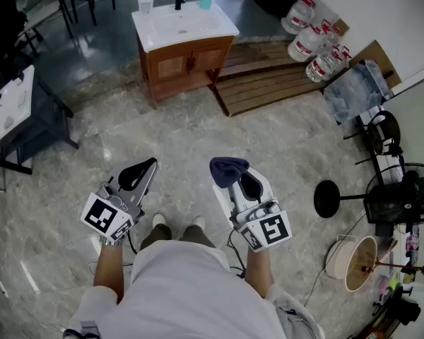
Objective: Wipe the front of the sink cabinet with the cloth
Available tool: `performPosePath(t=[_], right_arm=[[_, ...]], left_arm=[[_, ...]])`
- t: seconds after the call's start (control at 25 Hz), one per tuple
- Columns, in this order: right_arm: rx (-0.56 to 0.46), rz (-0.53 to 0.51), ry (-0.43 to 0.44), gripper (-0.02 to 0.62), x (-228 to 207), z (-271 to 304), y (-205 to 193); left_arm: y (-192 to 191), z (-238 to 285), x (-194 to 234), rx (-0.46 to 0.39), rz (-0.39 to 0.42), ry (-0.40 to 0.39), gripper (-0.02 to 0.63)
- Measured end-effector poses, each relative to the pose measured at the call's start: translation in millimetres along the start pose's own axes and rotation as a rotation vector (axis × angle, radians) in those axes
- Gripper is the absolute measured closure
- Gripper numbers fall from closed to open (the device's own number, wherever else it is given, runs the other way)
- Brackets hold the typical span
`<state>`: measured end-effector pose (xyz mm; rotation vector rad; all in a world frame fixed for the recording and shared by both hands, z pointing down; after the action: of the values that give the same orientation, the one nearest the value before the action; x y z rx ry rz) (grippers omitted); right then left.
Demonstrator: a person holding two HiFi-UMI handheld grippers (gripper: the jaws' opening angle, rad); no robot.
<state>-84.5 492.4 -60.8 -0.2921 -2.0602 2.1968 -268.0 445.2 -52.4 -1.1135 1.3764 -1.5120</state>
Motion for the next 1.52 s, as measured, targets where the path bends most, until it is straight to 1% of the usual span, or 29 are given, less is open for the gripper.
performPosePath(t=[0.2, 0.52, 0.84, 1.0, 1.16, 1.32, 1.52], right_arm=[[0.000, 0.000, 0.003, 0.537, -3, -1, 2], [0.006, -0.038, 0.016, 0.528, 4, 3, -3], [-0.005, -0.028, -0.015, 0.528, -6, 5, -2], [0.000, -0.018, -0.003, 0.530, -9, 3, -5], [0.011, -0.010, -0.010, 0.535, -25, -5, -15], [0.004, 0.003, -0.026, 0.537, -53, -18, -17], [0.006, 0.007, -0.022, 0.537, -87, -36, -20]], left_arm=[[1, 3, 0, 0.006, -0.005, 0.009, 0.606], [-3, 3, 1, 0.006, -0.012, 0.004, 0.606], [-3, 4, 4, 0.010, -0.013, 0.014, 0.606], [-5, 10, 2, 0.020, -0.017, 0.016, 0.606], [-11, 25, -7, 0.034, -0.018, 0.021, 0.606], [-13, 47, -22, 0.044, -0.013, 0.026, 0.606], [-18, 75, -44, 0.050, -0.018, 0.044, 0.605]])
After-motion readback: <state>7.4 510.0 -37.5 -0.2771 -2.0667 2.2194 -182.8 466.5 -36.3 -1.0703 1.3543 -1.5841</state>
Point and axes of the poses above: the fingertips, and each gripper's own axes: z forward along the fingers, x to its left, y out of its top, the point moved 2 cm from there along -z, backward along the fingers, and after that the axes turned 12 degrees about -y, right-handed, at the moved point
